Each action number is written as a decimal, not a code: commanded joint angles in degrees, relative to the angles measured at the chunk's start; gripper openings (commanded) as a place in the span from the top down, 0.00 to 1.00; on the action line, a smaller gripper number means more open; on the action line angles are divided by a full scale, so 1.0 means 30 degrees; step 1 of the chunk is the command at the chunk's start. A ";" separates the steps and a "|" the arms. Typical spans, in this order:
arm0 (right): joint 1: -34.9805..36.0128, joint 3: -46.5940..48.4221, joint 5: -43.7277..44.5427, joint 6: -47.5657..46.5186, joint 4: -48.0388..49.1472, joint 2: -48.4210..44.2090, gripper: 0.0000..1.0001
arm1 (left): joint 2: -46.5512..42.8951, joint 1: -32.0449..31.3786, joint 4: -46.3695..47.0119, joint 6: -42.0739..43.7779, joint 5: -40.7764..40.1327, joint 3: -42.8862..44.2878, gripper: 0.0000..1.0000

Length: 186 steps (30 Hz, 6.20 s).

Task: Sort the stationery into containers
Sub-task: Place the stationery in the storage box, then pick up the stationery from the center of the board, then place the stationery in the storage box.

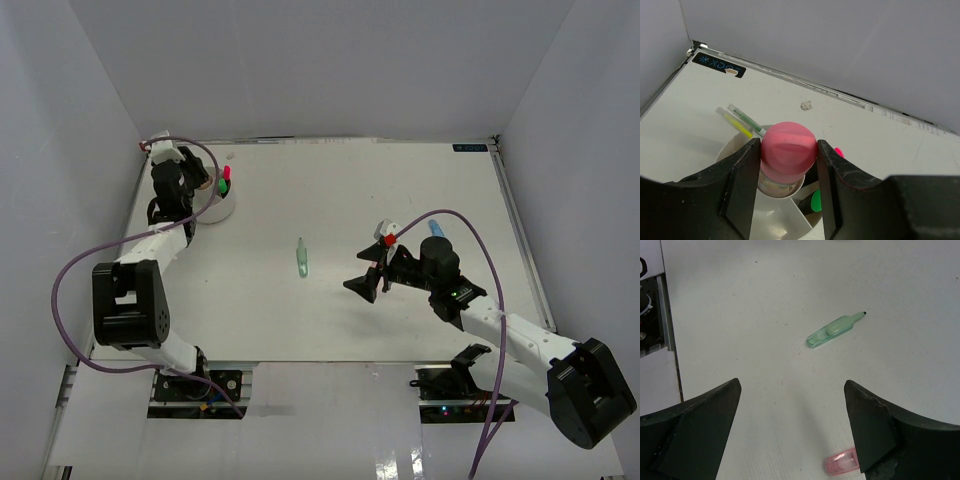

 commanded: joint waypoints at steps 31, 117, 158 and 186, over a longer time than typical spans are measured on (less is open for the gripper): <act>0.0013 0.0647 0.5623 -0.0147 -0.3825 -0.2881 0.10 | 0.0614 0.0052 -0.0692 -0.0470 0.1177 0.0048 0.45; -0.8312 0.6217 0.8293 0.1260 -0.6789 0.8758 0.66 | -1.4680 -0.1588 -1.3205 -0.4363 1.5082 -0.6367 0.02; 0.3939 0.4515 0.5305 0.3105 0.0565 0.2742 0.60 | -0.7238 -1.2515 -1.0100 -0.9962 0.8386 -0.1592 0.47; 0.3559 0.2846 1.2327 0.1348 -0.2654 0.2274 0.10 | -0.7442 -1.0797 -1.4697 -0.5832 -0.2160 0.0399 0.93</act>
